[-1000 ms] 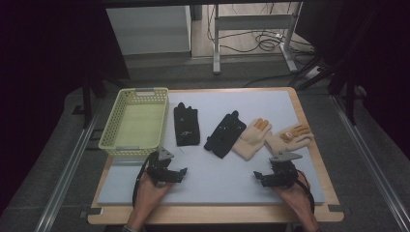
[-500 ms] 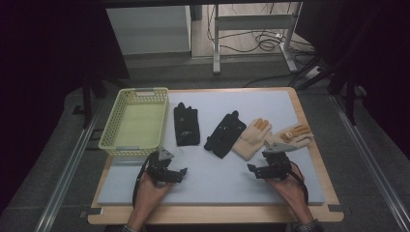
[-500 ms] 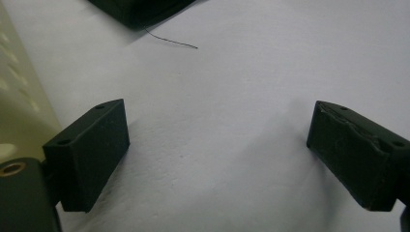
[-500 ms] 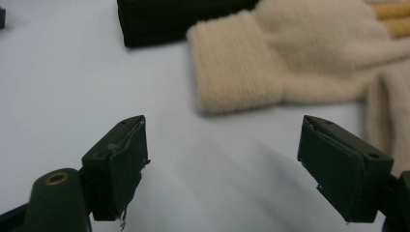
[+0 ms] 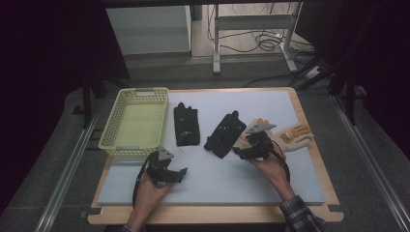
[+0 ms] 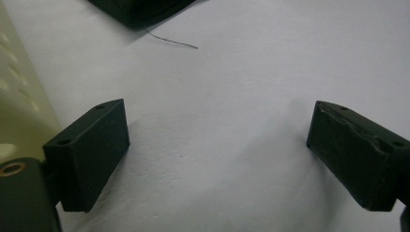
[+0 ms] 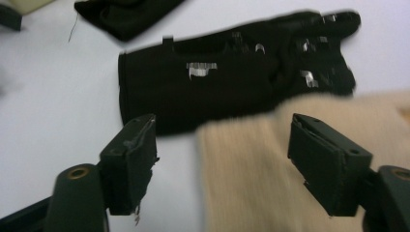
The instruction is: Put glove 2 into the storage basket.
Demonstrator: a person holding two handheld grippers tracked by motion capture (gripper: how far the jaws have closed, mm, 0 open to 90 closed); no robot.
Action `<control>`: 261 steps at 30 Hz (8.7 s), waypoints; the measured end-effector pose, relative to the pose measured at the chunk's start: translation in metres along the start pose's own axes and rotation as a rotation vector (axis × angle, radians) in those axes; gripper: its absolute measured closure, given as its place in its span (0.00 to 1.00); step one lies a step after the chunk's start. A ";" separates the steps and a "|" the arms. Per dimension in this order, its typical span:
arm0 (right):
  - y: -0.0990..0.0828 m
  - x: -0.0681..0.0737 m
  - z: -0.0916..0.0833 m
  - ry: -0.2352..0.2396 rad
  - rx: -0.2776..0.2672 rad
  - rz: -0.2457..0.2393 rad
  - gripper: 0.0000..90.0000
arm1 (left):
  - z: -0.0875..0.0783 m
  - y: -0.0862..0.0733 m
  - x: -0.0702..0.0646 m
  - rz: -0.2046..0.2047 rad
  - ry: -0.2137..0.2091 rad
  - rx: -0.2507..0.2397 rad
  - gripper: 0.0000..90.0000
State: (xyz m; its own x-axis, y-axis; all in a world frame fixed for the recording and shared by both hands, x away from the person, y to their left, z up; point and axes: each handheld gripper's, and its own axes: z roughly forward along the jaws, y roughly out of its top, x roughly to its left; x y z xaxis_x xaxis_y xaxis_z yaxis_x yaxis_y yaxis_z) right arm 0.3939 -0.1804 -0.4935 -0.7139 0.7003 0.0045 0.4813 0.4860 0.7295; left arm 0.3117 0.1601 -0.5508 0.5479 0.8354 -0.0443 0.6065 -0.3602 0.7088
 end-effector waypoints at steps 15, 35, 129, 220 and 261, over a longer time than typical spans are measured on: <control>0.050 -0.018 0.067 -0.094 0.078 0.019 0.29 | 0.000 0.000 0.000 0.000 -0.001 0.000 0.09; 0.053 -0.006 0.078 -0.092 0.113 -0.054 0.92 | 0.000 0.000 0.000 -0.004 -0.001 0.001 0.09; 0.094 0.037 0.129 0.122 0.021 -0.102 0.56 | 0.000 0.000 0.000 -0.002 -0.002 0.001 0.09; -0.054 0.069 -0.034 0.137 -0.014 0.054 0.87 | 0.000 0.000 0.000 -0.006 -0.001 -0.001 0.09; -0.011 0.115 0.055 0.165 -0.017 -0.118 0.79 | -0.026 -0.028 0.038 -0.035 0.025 0.027 0.00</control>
State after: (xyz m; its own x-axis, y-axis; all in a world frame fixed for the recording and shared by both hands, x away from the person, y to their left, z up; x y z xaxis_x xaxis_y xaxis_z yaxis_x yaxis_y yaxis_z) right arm 0.3344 -0.0772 -0.5386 -0.8390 0.5433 0.0295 0.3819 0.5494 0.7432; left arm 0.3004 0.2125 -0.5542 0.5115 0.8578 -0.0507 0.6405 -0.3413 0.6880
